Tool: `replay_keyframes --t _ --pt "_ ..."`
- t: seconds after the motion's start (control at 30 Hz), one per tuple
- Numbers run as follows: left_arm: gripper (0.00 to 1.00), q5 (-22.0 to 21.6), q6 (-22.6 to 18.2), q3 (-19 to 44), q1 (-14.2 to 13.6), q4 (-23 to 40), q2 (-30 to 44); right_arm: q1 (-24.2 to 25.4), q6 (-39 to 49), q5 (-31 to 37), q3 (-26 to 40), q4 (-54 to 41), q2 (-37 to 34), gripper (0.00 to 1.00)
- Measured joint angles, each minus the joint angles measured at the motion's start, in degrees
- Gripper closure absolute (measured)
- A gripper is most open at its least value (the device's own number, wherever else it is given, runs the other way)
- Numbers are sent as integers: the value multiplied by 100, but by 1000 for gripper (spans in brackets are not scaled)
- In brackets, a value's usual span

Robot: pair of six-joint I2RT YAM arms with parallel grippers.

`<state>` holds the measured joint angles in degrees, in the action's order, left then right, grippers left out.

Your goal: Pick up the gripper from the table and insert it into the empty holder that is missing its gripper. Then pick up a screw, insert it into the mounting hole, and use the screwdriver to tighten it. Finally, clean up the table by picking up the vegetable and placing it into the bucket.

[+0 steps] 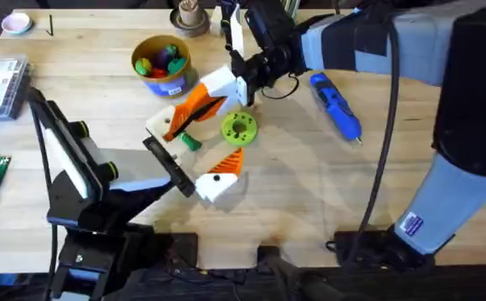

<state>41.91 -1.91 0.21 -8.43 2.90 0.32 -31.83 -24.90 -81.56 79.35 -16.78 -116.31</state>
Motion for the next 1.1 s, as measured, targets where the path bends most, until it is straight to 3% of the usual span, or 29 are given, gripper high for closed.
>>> replay_keyframes --t 0.5,1.1 --pt "8 -463 524 2 -130 -31 0 -39 -107 184 0 46 0 995" --pt "7 -510 545 2 -140 -53 0 -89 -131 185 15 47 0 967"
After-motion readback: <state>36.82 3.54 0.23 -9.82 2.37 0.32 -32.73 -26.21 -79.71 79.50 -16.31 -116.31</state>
